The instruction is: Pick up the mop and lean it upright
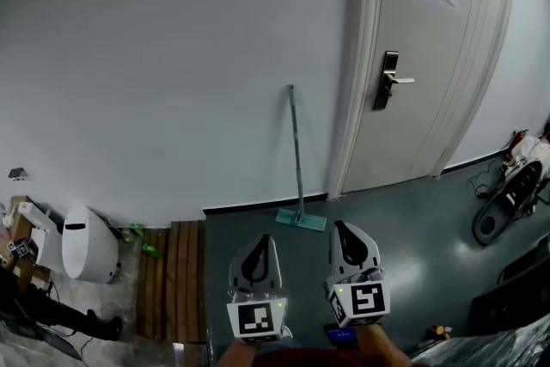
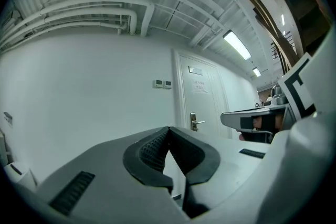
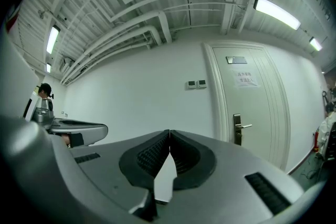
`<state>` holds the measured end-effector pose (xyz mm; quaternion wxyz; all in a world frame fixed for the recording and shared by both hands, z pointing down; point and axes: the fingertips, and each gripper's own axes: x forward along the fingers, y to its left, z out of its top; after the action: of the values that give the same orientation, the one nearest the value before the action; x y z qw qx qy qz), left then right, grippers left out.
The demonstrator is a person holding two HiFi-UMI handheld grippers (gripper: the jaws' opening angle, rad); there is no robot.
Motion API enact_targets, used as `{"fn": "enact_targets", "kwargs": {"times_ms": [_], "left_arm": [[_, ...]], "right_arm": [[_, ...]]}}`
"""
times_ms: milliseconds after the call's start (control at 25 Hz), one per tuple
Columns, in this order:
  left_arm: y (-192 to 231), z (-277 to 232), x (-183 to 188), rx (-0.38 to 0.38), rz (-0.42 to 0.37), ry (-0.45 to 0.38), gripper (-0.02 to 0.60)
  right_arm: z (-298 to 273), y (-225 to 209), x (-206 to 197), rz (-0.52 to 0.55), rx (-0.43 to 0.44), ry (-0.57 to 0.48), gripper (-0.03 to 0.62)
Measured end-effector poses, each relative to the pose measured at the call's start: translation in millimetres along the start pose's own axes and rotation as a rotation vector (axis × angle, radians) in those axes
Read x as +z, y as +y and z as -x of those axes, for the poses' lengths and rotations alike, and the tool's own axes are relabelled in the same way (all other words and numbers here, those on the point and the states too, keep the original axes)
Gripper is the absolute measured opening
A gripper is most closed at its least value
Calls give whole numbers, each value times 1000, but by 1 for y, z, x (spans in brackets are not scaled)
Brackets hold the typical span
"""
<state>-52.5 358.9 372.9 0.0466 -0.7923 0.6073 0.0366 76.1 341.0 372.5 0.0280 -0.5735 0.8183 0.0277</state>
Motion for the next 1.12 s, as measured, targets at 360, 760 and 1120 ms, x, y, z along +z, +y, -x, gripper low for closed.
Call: {"fn": "enact_targets", "kwargs": {"times_ms": [360, 760, 1120], "left_arm": [[61, -46, -10, -31, 15, 4, 14], [71, -69, -24, -57, 43, 10, 14], [68, -131, -32, -52, 35, 13, 14]], "right_arm": [[-70, 26, -4, 13, -33, 2, 18], [-93, 22, -12, 20, -61, -2, 18], [-148, -12, -19, 6, -36, 10, 18]]}}
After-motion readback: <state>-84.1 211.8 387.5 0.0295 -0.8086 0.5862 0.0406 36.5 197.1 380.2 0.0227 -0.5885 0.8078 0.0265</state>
